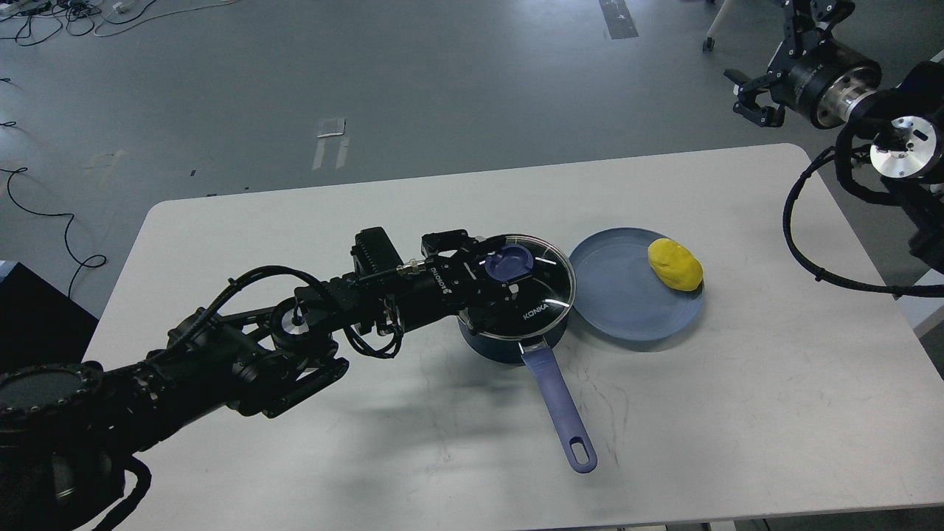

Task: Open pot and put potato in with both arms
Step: 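Close the left gripper on the blue lid knob, then lift the glass lid off the pot with the left gripper, then lower the glass lid onto the table beside the pot, then release the lid and raise the left arm away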

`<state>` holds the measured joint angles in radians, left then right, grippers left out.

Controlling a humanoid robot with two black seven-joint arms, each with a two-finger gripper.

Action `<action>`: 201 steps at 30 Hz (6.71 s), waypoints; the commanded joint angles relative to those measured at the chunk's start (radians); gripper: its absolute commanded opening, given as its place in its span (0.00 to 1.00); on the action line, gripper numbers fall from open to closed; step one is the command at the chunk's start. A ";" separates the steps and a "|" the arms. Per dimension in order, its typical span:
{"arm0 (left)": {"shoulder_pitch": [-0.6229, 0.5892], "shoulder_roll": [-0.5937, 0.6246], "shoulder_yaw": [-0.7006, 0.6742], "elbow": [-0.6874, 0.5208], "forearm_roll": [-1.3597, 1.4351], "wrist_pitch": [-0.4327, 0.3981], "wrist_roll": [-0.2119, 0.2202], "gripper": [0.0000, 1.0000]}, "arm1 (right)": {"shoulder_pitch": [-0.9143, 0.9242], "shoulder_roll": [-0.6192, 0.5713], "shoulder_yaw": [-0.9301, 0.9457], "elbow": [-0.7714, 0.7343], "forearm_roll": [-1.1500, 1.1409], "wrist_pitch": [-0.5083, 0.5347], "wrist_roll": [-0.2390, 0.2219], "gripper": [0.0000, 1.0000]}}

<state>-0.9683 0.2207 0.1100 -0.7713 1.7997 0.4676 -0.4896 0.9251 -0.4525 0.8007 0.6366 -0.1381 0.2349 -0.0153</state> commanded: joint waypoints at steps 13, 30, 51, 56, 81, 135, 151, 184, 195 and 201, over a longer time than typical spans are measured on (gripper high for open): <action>-0.018 0.039 -0.001 -0.057 -0.003 0.003 0.001 0.18 | -0.002 0.003 -0.003 0.000 0.000 0.003 0.001 1.00; -0.053 0.213 -0.015 -0.174 -0.006 0.006 0.001 0.18 | 0.009 0.006 -0.003 0.000 -0.002 0.000 0.000 1.00; 0.045 0.519 -0.007 -0.255 -0.077 0.021 0.001 0.18 | 0.018 0.020 -0.037 0.000 -0.002 -0.002 0.001 1.00; 0.091 0.536 -0.009 -0.249 -0.094 0.021 0.001 0.18 | 0.020 0.018 -0.037 0.002 -0.002 0.000 0.000 1.00; 0.168 0.510 -0.010 -0.178 -0.141 0.021 0.001 0.18 | 0.026 0.018 -0.038 0.002 -0.002 -0.002 0.000 1.00; 0.223 0.424 -0.004 -0.129 -0.166 0.021 0.001 0.99 | 0.029 0.011 -0.037 0.006 -0.002 -0.003 0.001 1.00; 0.079 0.447 -0.015 -0.148 -0.464 0.021 0.001 1.00 | 0.043 0.011 -0.037 0.009 -0.002 -0.003 0.002 1.00; -0.095 0.341 -0.544 -0.177 -1.664 -0.707 0.278 1.00 | 0.051 0.017 -0.093 0.063 -0.005 -0.003 0.009 1.00; -0.001 0.293 -0.647 -0.187 -1.869 -0.750 0.374 1.00 | 0.075 -0.003 -0.187 0.150 -0.028 0.004 0.014 1.00; 0.023 0.289 -0.713 -0.186 -1.870 -0.764 0.414 1.00 | 0.132 -0.164 -0.288 0.225 -0.294 0.036 0.041 1.00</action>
<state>-0.9497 0.5063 -0.5877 -0.9576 -0.0692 -0.2922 -0.0846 1.0260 -0.5307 0.5651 0.8207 -0.2741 0.2471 0.0101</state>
